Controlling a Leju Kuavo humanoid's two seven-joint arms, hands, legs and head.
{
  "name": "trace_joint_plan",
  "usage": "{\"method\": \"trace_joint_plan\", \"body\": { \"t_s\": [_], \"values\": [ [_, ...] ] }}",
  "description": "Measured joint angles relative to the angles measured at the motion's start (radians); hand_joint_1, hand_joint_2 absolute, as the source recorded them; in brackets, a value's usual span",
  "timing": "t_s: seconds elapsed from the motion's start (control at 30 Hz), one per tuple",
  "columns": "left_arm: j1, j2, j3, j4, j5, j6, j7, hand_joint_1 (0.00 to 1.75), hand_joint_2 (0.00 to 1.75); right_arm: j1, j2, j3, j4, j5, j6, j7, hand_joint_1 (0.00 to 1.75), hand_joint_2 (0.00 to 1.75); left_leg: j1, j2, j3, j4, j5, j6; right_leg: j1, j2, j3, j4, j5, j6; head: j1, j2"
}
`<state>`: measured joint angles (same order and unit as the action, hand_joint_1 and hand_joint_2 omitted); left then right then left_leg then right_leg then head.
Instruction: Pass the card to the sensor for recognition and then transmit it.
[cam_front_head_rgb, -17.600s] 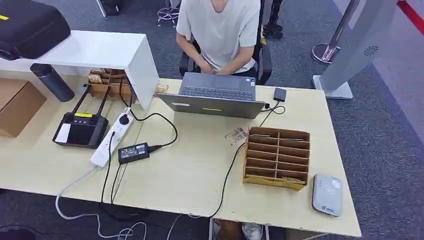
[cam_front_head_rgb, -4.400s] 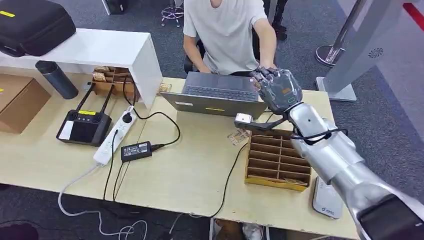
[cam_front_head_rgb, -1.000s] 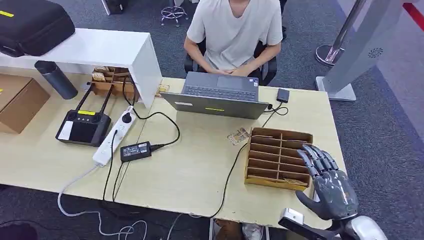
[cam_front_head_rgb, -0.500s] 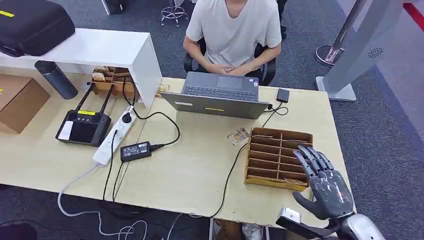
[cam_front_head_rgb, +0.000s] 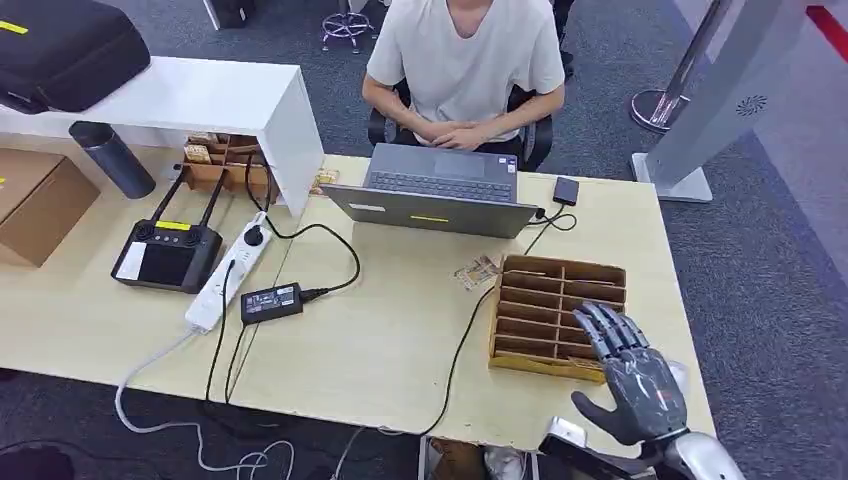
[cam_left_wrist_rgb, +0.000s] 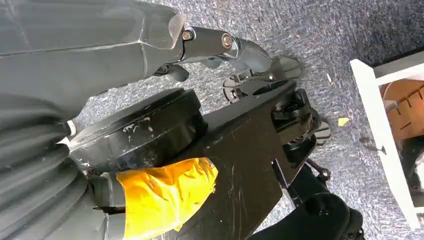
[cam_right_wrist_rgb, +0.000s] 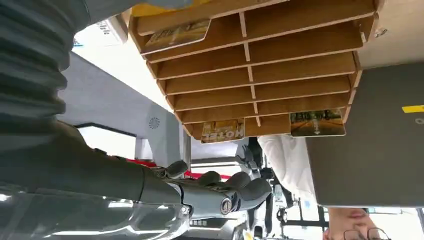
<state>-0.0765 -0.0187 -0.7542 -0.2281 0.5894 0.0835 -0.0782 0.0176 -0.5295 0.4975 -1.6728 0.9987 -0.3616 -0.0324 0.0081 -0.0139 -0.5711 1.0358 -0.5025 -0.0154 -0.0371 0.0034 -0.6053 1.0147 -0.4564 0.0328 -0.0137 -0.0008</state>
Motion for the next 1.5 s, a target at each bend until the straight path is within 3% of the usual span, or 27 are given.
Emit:
{"method": "trace_joint_plan", "body": {
  "t_s": [0.9,1.5],
  "values": [
    [-0.024,0.006,-0.079,0.0,-0.088,-0.011,0.036,0.0,1.75,0.044,0.068,0.013,0.073,-0.023,-0.061,0.015,0.0,1.75,0.0,0.0,0.0,0.0,0.0,0.0,0.0,0.0,0.0,0.0,0.0,0.0,0.0,0.0],
    [-0.047,0.015,-0.152,-0.013,-0.185,-0.033,0.076,0.0,1.75,0.023,0.129,0.014,0.279,-0.043,-0.143,0.012,0.0,1.75,0.0,0.0,0.0,0.0,0.0,0.0,0.0,0.0,0.0,0.0,0.0,0.0,0.0,0.0]
  ]
}}
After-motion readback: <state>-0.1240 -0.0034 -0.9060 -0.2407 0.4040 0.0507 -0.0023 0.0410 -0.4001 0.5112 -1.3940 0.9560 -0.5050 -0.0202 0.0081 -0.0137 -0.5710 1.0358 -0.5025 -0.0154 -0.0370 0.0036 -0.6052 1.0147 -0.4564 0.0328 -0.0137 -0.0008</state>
